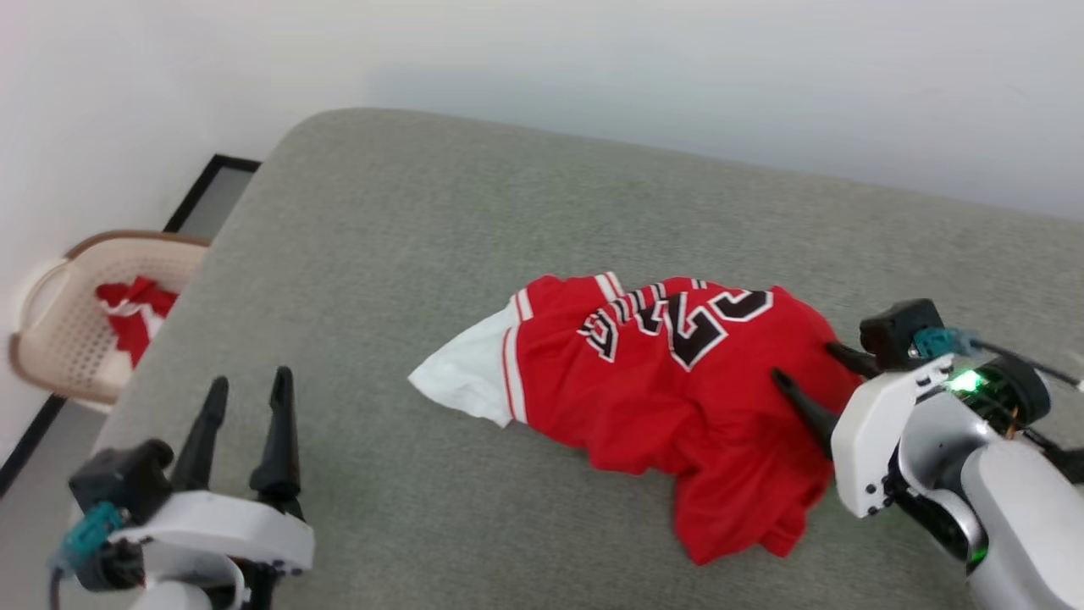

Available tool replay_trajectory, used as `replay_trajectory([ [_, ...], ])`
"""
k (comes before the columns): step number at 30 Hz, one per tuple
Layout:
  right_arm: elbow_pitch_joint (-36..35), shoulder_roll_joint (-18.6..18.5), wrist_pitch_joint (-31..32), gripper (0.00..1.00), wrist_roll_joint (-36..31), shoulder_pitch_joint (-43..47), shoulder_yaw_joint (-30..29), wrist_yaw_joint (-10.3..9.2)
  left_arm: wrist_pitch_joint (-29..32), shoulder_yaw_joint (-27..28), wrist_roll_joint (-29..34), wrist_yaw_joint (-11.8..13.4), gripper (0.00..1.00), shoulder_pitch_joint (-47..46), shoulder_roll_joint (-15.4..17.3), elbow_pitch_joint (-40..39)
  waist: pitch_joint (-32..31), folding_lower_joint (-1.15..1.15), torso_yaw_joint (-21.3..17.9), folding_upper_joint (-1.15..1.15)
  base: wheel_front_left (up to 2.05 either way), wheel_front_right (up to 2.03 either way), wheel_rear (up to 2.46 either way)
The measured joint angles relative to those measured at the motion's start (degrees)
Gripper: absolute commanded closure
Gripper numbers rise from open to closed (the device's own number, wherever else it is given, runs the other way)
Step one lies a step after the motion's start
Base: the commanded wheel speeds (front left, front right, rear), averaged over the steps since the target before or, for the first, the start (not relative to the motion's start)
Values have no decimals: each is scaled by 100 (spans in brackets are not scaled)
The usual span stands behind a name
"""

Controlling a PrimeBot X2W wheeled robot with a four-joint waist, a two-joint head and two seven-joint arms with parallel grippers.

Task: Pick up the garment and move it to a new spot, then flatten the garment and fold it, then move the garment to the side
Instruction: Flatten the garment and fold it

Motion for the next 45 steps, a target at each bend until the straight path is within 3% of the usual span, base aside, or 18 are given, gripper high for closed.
replay_trajectory([
  [11,1023,137,903,0,-105,-432,131,0,-87,545,591,-132,0,271,-605,-118,139,0,384,0,0,0,0],
  [12,1066,156,923,59,-76,-457,172,0,-87,609,661,-149,0,298,-671,-134,148,0,403,0,0,0,0],
  [13,1093,159,916,100,-74,-473,230,0,-87,661,735,-180,0,321,-715,-138,156,0,419,0,0,0,0],
  [19,1191,88,671,100,-15,-707,421,0,-87,995,1055,-346,0,433,-1029,-169,137,0,438,0,0,0,0],
  [24,864,-34,582,100,136,-846,681,0,-87,1285,1266,-498,0,549,-1163,-165,61,0,379,0,0,0,0],
  [34,-557,-571,1001,100,531,-587,956,0,-87,1678,1502,-730,0,764,-1323,-204,-117,0,114,0,0,0,0],
  [45,-2307,-1269,1892,100,1056,744,1007,1,-87,1907,1670,-839,0,872,-1421,-220,-231,0,-231,0,0,0,0],
])
